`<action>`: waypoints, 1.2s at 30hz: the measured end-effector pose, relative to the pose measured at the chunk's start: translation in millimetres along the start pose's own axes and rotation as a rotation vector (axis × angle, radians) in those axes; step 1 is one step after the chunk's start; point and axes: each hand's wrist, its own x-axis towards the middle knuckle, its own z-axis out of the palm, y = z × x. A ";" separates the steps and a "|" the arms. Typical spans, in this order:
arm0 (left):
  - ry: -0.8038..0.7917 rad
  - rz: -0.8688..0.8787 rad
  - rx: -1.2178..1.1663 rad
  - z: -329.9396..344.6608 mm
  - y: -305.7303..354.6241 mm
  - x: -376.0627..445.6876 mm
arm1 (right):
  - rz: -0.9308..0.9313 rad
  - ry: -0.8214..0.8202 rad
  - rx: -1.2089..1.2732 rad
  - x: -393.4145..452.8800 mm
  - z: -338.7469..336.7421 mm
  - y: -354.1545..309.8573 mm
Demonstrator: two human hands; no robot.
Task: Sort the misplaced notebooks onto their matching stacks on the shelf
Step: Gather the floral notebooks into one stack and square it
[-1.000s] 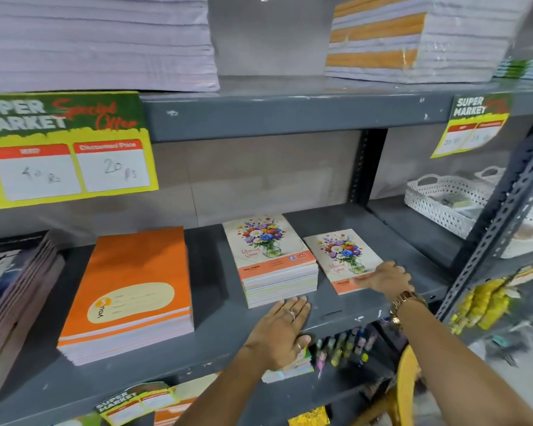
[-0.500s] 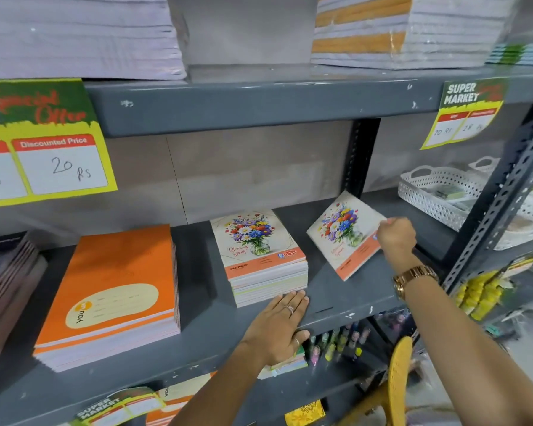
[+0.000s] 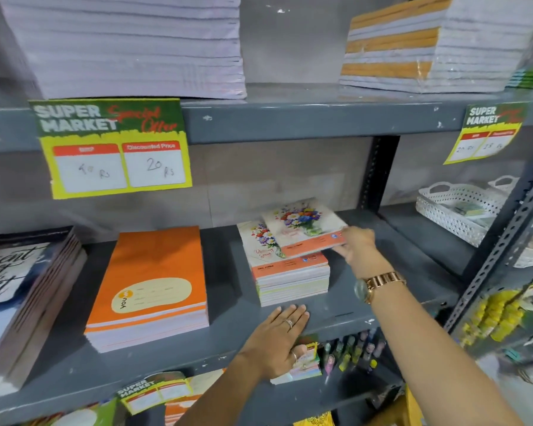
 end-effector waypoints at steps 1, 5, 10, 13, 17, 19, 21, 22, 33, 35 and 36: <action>0.001 -0.008 -0.002 -0.2 -2.2 -5.2 | 0.035 -0.021 -0.047 -2.0 4.5 10.4; -0.006 -0.040 -0.030 -4.5 -10.3 -25.8 | -0.011 0.069 -0.388 0.1 18.8 41.3; 0.038 -0.148 -0.174 -17.1 -14.2 -43.0 | -0.196 0.082 -0.870 -5.6 24.3 35.1; 0.214 -0.257 -0.193 -22.9 -18.6 -52.0 | -0.225 0.043 -1.009 -4.0 22.0 33.7; 0.612 -0.362 -0.263 -30.4 -24.7 -50.7 | -0.236 -0.021 -1.129 -0.6 19.4 31.5; 0.748 -0.446 -0.358 -38.8 -28.2 -42.5 | -0.210 -0.037 -1.206 1.7 17.5 30.1; 0.838 -0.528 -0.495 -49.9 -29.3 -31.8 | -0.232 -0.045 -1.210 7.5 15.5 28.2; 0.862 -0.562 -0.554 -54.5 -30.3 -26.4 | -0.269 -0.064 -1.151 11.3 14.6 27.1; 0.642 -0.522 -1.349 -71.5 -30.1 24.8 | 0.003 -0.405 -0.554 50.7 -0.7 44.7; 0.648 -0.553 -1.441 -66.5 -32.4 31.6 | 0.087 -0.467 -0.464 53.1 -0.3 52.0; 0.659 -0.565 -1.487 -63.1 -35.4 35.1 | 0.133 -0.491 -0.424 53.1 -0.1 54.6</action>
